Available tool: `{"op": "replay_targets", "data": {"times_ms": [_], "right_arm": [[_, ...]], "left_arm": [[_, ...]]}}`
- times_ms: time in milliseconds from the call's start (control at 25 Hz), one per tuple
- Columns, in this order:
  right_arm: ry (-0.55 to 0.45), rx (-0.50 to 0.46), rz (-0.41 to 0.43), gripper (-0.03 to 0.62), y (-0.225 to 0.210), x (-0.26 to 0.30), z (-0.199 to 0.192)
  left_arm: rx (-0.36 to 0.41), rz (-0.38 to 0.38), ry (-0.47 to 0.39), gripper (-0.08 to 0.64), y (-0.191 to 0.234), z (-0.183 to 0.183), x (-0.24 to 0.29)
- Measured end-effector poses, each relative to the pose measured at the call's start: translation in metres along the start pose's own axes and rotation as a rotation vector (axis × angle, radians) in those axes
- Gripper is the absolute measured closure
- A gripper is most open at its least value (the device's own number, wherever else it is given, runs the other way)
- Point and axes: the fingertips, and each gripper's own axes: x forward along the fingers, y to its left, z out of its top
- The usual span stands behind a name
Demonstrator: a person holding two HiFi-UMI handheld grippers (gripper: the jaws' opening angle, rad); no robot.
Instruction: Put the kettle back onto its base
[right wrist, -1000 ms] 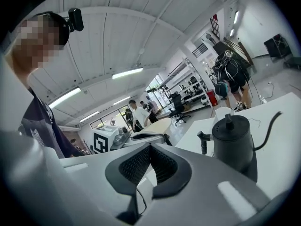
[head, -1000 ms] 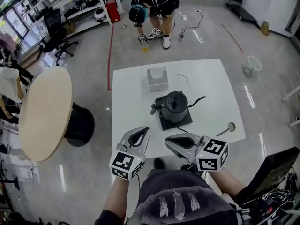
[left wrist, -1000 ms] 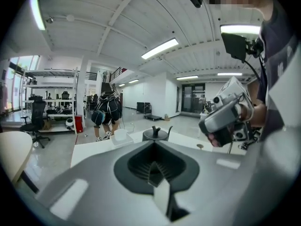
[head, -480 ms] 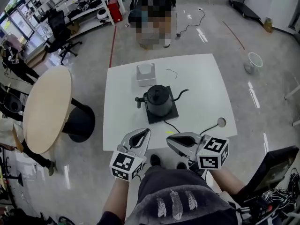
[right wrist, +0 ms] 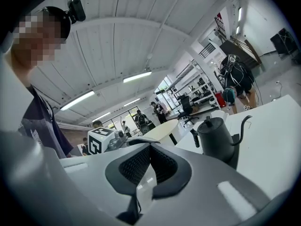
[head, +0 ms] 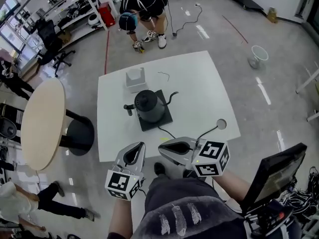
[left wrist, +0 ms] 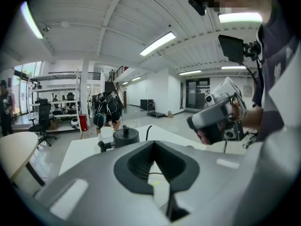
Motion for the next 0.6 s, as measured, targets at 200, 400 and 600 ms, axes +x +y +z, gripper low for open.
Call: {"op": "replay_targets", "data": {"times_ms": [200,400,600], "right_arm": [[0.017,0.018,0.028,0.591,0.002,-0.009,-0.008],[0.049,0.006,0.077,0.591,0.004,0.003,-0.013],[0.057,-0.018,0.091,0.591,0.008,0.015,-0.003]], "left_arm": [[-0.008,0.024,0.017,0.560,-0.014,-0.003,-0.006],[-0.033,0.087,0.029,0.558,-0.006,-0.014,-0.019],[-0.050,0.106,0.010,0.558,0.008,-0.013,-0.024]]}}
